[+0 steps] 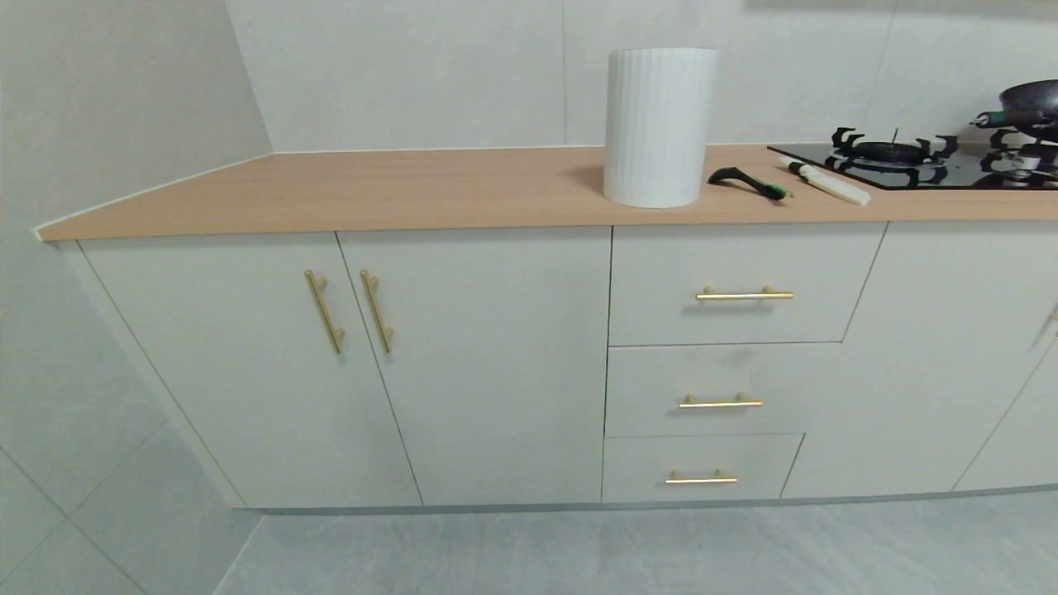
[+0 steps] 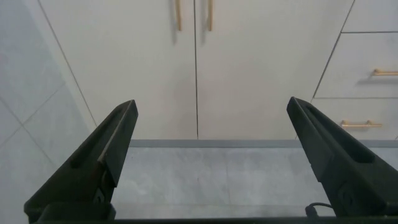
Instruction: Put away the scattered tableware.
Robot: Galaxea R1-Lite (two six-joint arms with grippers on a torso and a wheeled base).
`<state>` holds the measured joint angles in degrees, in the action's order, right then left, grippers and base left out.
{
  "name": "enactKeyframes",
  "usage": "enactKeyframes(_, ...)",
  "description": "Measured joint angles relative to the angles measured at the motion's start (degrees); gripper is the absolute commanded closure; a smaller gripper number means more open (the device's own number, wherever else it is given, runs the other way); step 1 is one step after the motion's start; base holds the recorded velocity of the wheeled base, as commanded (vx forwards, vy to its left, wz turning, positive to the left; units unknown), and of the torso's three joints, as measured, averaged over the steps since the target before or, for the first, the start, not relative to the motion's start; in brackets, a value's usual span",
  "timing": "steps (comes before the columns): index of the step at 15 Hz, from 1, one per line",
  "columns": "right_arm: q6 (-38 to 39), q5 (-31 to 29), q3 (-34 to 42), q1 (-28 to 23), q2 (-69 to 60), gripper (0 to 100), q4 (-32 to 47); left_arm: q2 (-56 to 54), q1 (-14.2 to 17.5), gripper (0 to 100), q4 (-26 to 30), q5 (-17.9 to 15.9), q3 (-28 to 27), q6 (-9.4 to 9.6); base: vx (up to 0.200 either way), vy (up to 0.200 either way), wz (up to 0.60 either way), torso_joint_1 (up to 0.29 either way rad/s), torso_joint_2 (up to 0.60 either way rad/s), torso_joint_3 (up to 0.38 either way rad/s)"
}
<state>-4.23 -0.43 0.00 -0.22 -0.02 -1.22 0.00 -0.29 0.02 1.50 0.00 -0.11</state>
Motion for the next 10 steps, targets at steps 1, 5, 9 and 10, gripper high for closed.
enactKeyframes(1,0.0,0.0,0.0,0.0,0.0,0,0.0,0.0,0.0,0,0.0,0.0,0.0,-0.02,0.2,0.0,0.0,-0.007,0.0,0.002)
enactKeyframes(5,0.0,0.0,0.0,0.0,0.0,0,0.1,0.0,0.0,0,0.0,0.0,0.0,-0.02,0.15,0.0,0.0,0.002,0.0,0.002)
enactKeyframes(9,-0.1,0.1,0.0,0.0,0.0,0,0.0,0.0,0.1,0,0.0,0.0,0.0,-0.22,0.0,0.0,0.0,0.0,0.0,0.0)
enactKeyframes(10,-0.1,0.1,0.0,0.1,0.0,0,0.0,0.0,0.1,0,0.0,0.0,0.0,-0.22,0.0,0.0,0.0,0.0,0.0,0.0)
